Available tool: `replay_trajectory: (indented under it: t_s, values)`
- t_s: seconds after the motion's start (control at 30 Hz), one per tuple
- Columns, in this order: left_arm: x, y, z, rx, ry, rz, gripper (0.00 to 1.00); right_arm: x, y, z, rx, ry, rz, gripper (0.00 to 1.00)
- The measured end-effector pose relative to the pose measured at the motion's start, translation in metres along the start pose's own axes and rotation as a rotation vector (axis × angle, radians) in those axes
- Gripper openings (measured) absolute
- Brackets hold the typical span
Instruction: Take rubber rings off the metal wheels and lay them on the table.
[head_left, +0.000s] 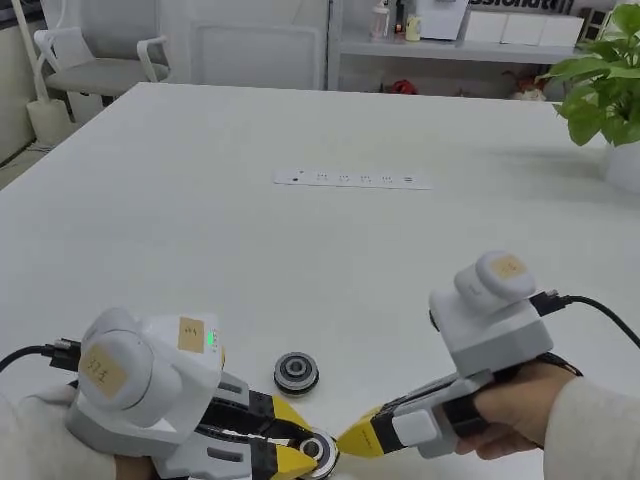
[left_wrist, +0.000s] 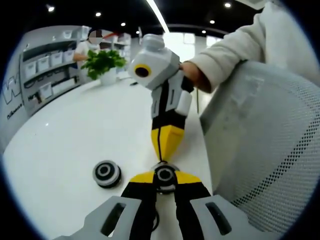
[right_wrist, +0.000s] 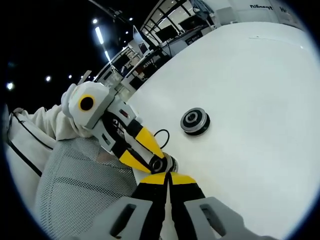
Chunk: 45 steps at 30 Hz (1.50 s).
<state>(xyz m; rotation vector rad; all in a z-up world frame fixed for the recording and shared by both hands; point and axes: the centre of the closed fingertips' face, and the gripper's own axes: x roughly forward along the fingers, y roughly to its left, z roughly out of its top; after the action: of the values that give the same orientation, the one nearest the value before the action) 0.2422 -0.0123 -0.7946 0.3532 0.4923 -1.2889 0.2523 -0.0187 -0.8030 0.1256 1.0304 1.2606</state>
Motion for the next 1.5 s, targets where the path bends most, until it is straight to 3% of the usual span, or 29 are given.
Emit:
replay_trajectory:
  t_s: [1.5]
  values:
    - [0.001,0.0,0.001,-0.003,-0.003,0.007,0.14,0.001,0.012,0.006,-0.005,-0.004,0.026,0.0]
